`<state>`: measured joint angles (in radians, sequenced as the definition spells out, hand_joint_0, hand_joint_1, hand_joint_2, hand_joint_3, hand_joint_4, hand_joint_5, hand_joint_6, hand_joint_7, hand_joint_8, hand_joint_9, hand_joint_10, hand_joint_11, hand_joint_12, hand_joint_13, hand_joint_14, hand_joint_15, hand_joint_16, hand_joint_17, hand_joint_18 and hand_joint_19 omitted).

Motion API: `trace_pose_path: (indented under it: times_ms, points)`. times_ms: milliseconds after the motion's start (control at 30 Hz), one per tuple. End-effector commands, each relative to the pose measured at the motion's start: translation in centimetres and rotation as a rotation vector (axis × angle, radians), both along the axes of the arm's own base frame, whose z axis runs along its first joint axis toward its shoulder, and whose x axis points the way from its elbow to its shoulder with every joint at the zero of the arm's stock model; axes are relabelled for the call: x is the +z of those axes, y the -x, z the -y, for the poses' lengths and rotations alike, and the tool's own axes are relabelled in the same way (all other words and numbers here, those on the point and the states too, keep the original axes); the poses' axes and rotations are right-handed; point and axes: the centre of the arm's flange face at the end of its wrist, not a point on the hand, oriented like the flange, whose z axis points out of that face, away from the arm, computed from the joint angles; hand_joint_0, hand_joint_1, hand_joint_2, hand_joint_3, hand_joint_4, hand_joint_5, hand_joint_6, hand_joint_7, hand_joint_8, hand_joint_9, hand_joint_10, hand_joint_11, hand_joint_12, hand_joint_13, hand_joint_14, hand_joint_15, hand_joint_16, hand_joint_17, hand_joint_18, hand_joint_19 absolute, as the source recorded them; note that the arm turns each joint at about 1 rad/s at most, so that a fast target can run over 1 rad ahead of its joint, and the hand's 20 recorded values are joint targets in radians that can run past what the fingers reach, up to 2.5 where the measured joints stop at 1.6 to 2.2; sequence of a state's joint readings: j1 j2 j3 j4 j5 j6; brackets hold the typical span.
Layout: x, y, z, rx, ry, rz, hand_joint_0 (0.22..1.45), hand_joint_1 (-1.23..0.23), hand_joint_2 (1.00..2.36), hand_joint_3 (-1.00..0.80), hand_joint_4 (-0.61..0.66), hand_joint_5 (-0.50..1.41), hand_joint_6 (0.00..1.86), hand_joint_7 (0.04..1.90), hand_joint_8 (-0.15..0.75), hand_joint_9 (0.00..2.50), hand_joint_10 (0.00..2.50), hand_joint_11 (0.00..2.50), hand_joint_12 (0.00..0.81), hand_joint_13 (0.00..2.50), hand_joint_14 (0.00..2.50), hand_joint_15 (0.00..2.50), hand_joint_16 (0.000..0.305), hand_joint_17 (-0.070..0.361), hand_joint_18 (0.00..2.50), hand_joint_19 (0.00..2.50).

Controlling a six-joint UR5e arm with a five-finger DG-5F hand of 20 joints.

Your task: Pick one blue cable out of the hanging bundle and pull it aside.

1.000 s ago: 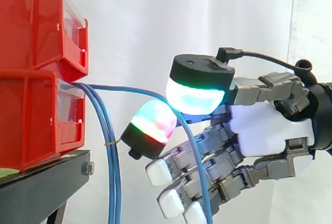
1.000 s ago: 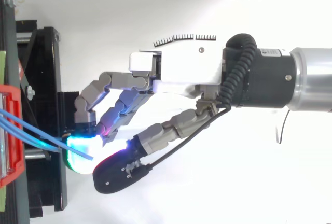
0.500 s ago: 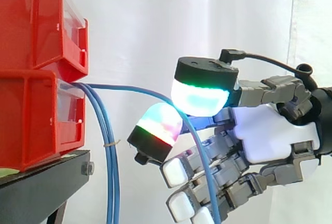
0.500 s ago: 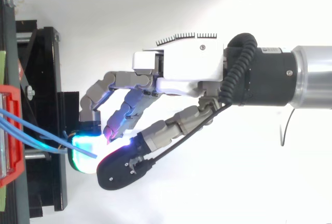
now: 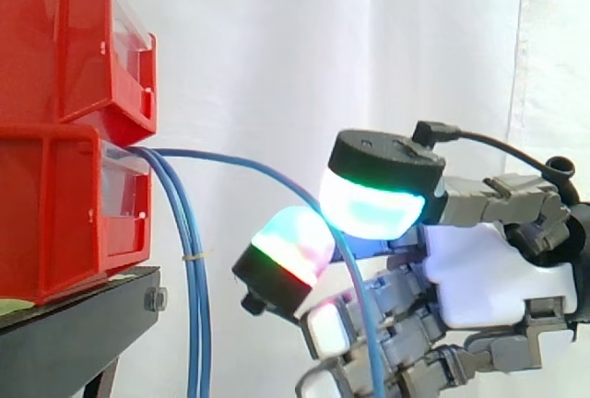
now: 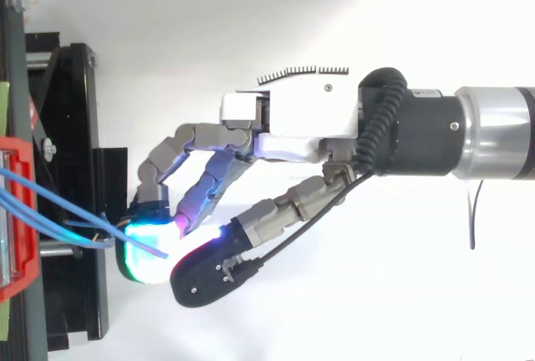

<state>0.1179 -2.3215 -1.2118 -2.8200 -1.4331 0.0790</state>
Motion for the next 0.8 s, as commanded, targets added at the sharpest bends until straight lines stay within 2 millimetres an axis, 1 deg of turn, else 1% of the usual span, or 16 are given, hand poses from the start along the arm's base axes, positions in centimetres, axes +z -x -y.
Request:
trace_pose_path:
  times_ms: [0, 67, 767]
  points:
    - [-0.02, -0.18, -0.05, 0.002, 0.001, 0.022, 0.57, -0.81, 1.01, 0.0, -0.1, -0.09, 0.92, 0.96, 0.245, 0.99, 0.01, 0.43, 0.384, 0.81, 0.02, 0.47, 0.054, 0.121, 0.65, 0.46]
    - [0.18, -0.23, -0.06, 0.002, 0.002, 0.027, 0.57, -0.81, 1.01, 0.0, -0.1, -0.09, 0.92, 0.96, 0.252, 1.0, 0.01, 0.44, 0.388, 0.82, 0.02, 0.48, 0.054, 0.122, 0.65, 0.46]
    - [-0.05, -0.15, -0.05, 0.002, 0.006, 0.019, 0.57, -0.81, 1.01, 0.0, -0.08, -0.09, 0.92, 0.96, 0.252, 1.02, 0.01, 0.45, 0.389, 0.82, 0.02, 0.48, 0.055, 0.124, 0.67, 0.47]
